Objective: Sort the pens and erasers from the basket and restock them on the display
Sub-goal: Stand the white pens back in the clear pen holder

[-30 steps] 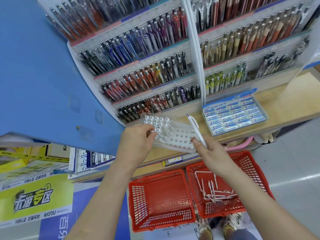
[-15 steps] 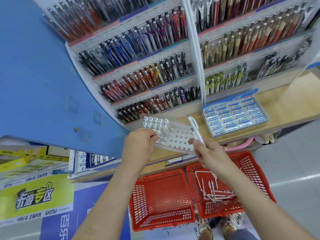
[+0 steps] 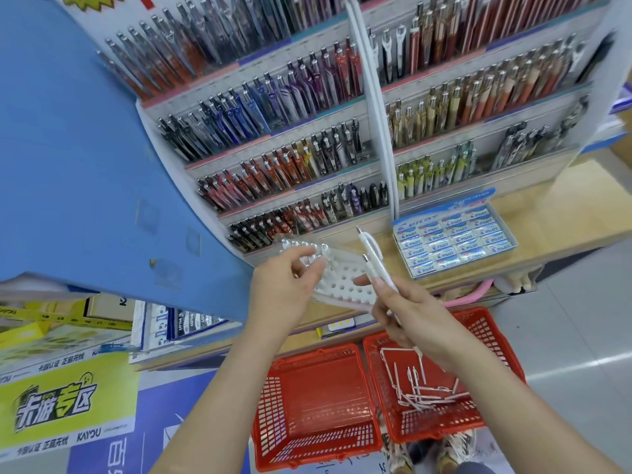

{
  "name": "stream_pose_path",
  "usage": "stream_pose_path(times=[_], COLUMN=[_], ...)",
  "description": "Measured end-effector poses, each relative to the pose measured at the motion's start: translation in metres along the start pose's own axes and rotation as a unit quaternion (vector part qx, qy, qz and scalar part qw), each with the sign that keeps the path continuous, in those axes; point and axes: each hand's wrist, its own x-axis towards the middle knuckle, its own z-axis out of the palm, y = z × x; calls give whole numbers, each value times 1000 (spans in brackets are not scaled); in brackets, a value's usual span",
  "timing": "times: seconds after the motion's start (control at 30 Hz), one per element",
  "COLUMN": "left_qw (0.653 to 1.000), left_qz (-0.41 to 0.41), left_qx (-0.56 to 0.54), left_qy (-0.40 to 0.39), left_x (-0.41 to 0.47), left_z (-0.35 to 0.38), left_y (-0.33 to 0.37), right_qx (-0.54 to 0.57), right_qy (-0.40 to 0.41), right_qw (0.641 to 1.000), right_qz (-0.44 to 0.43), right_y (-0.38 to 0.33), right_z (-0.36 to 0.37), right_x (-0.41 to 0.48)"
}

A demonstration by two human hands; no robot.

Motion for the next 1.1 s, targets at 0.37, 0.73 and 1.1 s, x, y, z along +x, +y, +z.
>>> stream_pose_path(times=[0.37,0.73,1.1], left_qw=[940,951,997], left_qz=[-42,-59,49], left_qx=[-320,-292,28], left_qy=[-110,-87,50], left_x=[-6,-3,8], left_z=[-15,-42,-27], left_y=[27,11,-11], right_qx=[-8,-66,-56], right_qy=[-91,4,199], right_qw=[996,998,978], right_qz=[9,1,-8], right_y=[-24,-14,3], right_z=[-1,-4,-29], right_x=[-11,-3,5])
